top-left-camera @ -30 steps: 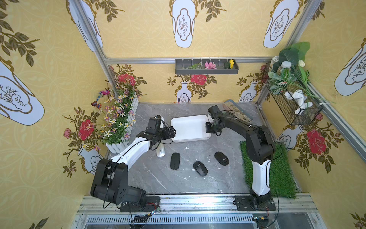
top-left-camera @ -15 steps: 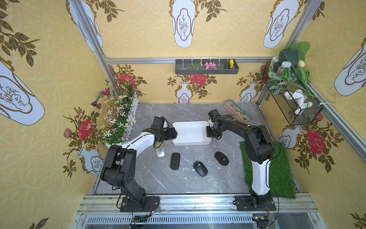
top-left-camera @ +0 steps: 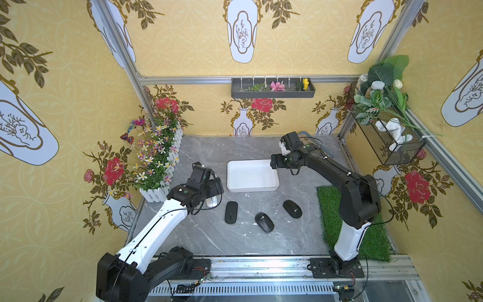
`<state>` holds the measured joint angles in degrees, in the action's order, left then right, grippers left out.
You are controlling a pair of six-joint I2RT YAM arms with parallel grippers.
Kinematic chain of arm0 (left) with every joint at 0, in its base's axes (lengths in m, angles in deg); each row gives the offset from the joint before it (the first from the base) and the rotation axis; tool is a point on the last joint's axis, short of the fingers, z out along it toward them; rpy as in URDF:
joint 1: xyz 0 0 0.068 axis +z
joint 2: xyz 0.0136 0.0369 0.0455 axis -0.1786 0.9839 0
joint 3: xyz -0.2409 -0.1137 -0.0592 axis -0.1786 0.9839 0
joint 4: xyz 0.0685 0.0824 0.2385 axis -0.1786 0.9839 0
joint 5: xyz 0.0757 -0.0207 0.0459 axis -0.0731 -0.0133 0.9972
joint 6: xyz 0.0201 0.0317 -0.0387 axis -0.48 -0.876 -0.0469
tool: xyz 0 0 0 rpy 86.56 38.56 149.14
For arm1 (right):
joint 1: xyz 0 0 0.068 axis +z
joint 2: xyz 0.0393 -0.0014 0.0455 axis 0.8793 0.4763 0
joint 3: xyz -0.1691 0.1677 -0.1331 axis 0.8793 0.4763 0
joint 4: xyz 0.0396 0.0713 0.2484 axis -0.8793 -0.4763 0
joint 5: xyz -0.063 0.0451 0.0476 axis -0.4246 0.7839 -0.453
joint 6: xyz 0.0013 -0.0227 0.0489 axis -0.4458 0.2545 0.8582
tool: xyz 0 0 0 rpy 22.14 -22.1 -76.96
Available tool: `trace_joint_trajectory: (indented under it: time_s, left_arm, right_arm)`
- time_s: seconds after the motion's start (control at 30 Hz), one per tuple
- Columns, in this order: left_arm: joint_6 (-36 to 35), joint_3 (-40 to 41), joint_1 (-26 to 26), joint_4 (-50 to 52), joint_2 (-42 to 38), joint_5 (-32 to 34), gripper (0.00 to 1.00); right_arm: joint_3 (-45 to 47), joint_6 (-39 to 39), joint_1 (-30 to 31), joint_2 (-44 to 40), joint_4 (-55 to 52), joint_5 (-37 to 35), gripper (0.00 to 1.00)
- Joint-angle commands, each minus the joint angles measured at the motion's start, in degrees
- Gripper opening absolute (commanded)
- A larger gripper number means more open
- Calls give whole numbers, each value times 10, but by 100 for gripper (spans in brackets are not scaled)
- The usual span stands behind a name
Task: Put the mouse in the storage box
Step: Place the storage box at the center of the board, then pick up the mouse from the center of the board.
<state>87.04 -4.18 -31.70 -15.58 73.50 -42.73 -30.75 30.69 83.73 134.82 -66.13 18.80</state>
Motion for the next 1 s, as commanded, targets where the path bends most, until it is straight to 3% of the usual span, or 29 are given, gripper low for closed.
trace_joint_trajectory:
  time_s: [0.0, 0.1, 0.4, 0.8, 0.97]
  left_arm:
    - [58, 52, -6, 32, -31, 54, 100]
    - [59, 85, -6, -21, -21, 35, 100]
    - [19, 53, 3, -99, 161, -54, 100]
    - [-31, 30, 61, -125, 246, -82, 100]
    - [-46, 31, 71, -137, 267, -95, 92]
  right_arm:
    - [35, -31, 1, -22, 60, -21, 96]
    - [44, -32, 2, -20, 59, -16, 96]
    - [81, -25, 6, -18, 86, 5, 100]
    - [70, -34, 10, -18, 98, -2, 97]
    - [103, -67, 28, -47, 148, 8, 97]
